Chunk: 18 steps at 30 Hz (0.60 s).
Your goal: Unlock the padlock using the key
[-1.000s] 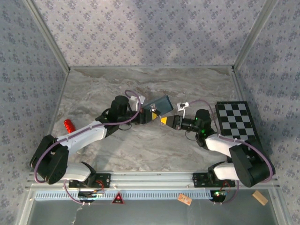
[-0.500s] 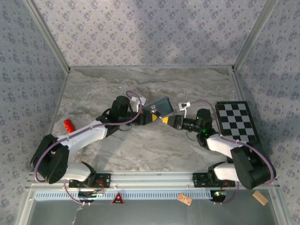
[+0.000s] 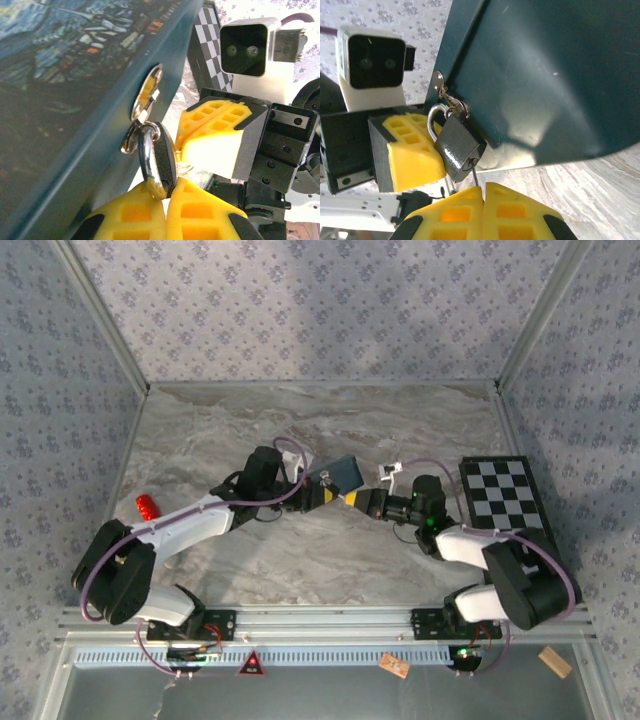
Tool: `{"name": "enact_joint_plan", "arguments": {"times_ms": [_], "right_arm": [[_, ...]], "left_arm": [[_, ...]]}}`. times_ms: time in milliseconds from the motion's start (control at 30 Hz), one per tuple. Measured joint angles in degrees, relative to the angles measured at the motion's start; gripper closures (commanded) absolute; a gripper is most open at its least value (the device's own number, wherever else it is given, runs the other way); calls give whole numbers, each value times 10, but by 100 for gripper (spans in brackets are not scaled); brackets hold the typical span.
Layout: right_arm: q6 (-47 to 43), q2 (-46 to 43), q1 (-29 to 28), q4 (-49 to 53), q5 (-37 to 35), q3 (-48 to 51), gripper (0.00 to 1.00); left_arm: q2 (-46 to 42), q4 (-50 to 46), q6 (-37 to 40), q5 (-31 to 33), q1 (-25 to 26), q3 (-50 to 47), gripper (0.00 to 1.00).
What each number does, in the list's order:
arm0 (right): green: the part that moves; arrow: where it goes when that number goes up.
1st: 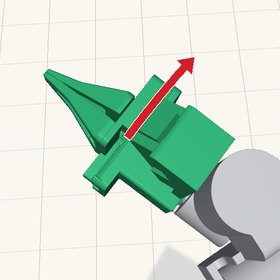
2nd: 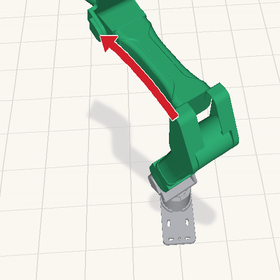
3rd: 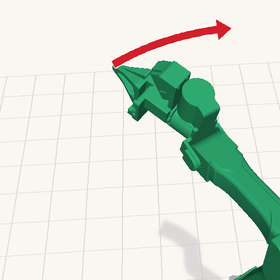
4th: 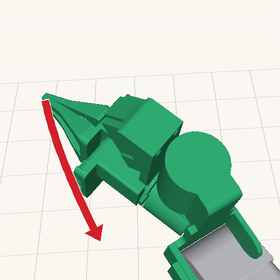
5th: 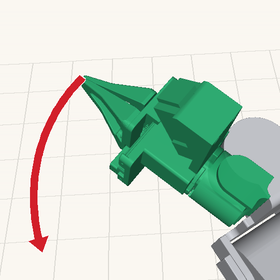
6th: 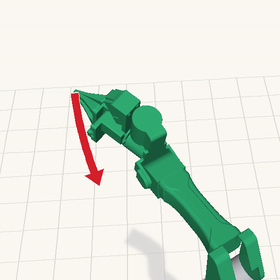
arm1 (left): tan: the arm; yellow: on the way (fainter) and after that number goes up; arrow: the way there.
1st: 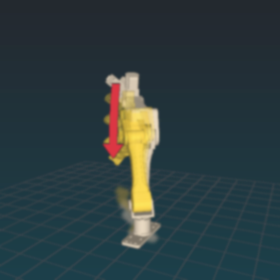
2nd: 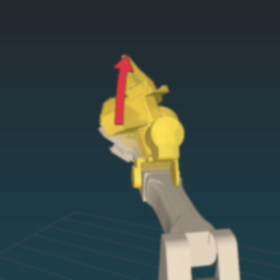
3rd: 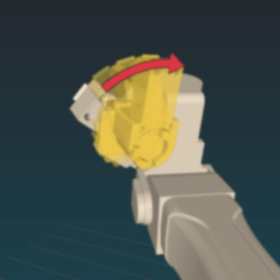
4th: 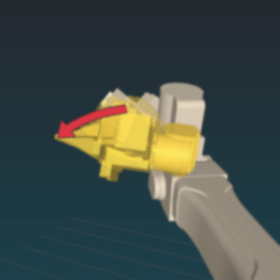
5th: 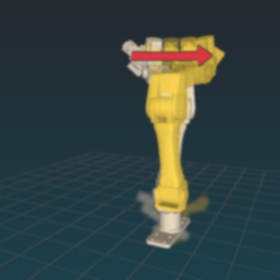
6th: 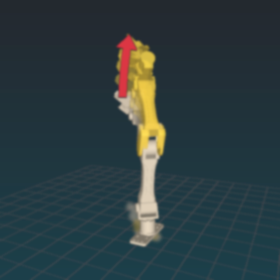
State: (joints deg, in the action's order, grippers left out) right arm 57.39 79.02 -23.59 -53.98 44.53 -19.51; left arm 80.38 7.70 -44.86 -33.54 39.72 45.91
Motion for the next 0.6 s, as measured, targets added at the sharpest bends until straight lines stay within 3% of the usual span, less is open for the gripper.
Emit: {"name": "enact_joint_plan", "arguments": {"times_ms": [100,333,500,600], "right_arm": [[49,30,0,-64,-8,6,100],[97,30,-4,-136,-56,5,100],[88,-6,8,-106,-65,10,100],[50,-63,25,-26,-70,15,100]], "left_arm": [[0,20,-16,4,0,-7,100],[-20,66,-22,-66,46,-8,100],[-43,52,-18,-56,38,-17,100],[-90,-37,8,-18,13,-21,94]]}}
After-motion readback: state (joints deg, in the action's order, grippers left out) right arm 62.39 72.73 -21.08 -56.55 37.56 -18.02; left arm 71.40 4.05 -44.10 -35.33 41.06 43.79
